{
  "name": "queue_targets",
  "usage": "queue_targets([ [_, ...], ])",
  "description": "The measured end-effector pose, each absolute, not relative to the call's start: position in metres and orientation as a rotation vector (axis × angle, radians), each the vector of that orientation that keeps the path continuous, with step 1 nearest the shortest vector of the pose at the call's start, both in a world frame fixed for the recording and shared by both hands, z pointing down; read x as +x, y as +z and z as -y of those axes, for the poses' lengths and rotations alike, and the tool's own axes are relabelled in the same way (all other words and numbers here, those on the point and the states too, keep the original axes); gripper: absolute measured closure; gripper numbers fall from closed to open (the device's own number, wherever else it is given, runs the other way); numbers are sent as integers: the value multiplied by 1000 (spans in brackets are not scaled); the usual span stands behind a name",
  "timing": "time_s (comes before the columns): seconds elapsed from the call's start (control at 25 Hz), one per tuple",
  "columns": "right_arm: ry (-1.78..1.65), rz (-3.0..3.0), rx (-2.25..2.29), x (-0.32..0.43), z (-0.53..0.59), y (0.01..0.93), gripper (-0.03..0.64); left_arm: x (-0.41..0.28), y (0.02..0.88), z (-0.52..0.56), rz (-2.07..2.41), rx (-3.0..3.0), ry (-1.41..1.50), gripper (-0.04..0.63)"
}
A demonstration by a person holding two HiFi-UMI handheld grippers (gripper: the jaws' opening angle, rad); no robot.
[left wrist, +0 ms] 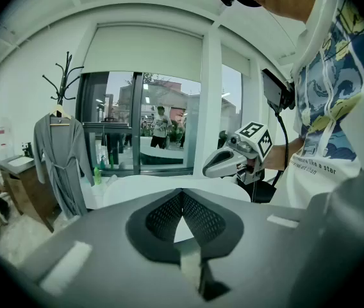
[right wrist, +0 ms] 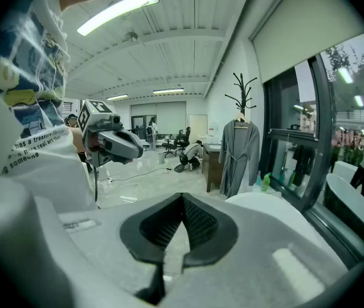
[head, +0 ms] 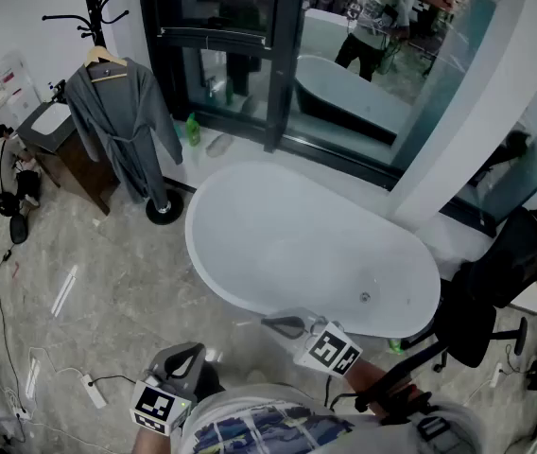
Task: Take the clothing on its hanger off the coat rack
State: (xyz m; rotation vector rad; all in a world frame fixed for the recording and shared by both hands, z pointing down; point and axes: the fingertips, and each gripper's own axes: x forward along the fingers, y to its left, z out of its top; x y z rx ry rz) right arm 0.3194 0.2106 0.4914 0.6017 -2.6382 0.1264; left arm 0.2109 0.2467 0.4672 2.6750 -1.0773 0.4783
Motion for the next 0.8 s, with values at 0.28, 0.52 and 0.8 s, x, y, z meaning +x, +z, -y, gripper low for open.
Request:
queue_targets([
  [0.28,109,2624,586,277,-160,496,615,170,471,-197,1080,2666,409,592],
  [0.52,98,2636,623,206,-93,479,614,96,462,-137,1100,2683,396,592],
  [0.8,47,2664,614,99,-9,462,561,-12,453,-78,1129,2703,416,592],
])
